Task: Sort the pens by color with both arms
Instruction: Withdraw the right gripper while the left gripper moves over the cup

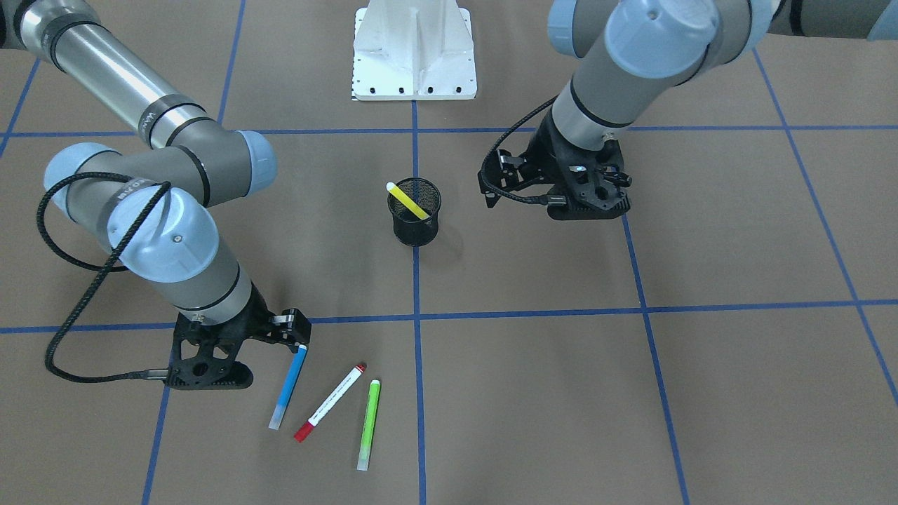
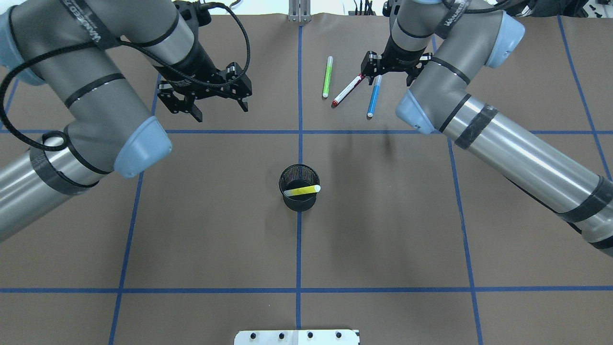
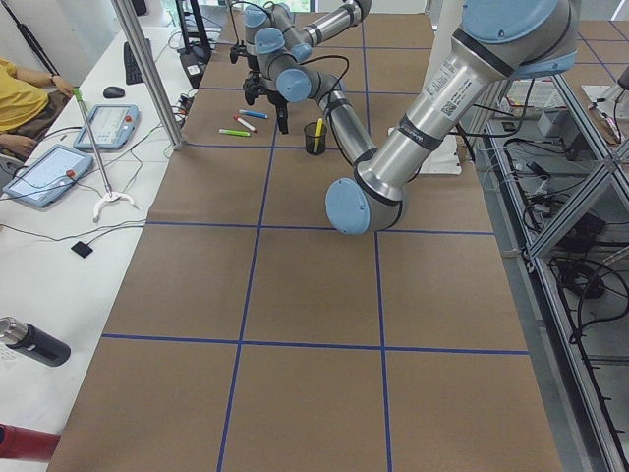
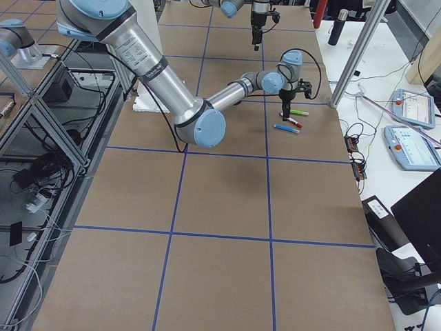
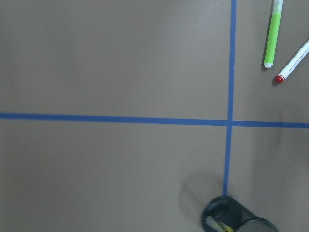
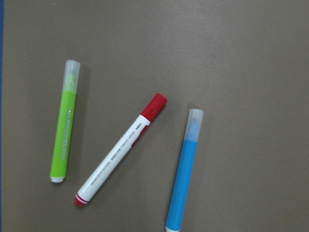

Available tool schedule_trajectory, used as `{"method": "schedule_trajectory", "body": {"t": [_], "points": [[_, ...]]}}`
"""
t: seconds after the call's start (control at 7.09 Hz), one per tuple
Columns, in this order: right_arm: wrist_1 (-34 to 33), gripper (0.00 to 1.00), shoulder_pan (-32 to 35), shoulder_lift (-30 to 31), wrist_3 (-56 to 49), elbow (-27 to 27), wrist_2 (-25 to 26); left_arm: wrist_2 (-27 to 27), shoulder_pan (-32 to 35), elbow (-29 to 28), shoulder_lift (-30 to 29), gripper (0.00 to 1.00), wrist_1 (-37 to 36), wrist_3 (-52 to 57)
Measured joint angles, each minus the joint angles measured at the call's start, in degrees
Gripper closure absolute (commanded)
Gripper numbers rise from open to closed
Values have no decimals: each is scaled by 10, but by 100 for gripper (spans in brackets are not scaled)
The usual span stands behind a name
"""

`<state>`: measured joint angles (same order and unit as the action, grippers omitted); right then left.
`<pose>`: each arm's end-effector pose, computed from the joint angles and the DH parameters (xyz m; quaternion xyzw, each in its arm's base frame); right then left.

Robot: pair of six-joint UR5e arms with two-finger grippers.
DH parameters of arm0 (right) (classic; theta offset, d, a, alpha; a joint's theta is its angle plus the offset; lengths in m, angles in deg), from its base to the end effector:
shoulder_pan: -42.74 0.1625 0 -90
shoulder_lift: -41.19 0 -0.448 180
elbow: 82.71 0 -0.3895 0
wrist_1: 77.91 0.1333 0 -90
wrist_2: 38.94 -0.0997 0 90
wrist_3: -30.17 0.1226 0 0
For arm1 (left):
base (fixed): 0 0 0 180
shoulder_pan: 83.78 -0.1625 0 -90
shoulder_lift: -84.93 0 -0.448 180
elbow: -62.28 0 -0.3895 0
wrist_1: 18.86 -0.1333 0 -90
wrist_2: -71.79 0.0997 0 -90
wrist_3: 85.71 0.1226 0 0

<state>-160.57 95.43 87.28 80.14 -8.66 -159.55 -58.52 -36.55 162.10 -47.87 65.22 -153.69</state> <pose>-0.4268 -0.6769 0.3311 0.0381 -0.3839 0.0218 0.9224 0.4203 -0.5338 0.1733 -0.0489 0.4859 -0.0548 0.8709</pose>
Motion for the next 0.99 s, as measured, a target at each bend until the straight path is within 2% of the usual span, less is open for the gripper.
{"method": "schedule_trajectory", "body": {"t": [0.42,0.71,0.99], "points": [[-1,1,53,72,-101,44,-46,24,-59,-62,-88,0,-44,-62],[-5,1,68,88,-133,52,-50,54,-92,-142,-162,0,-88,-66],[-8,1,86,106,-167,61,-78,87,-119,-214,-200,2,-96,-65]]}}
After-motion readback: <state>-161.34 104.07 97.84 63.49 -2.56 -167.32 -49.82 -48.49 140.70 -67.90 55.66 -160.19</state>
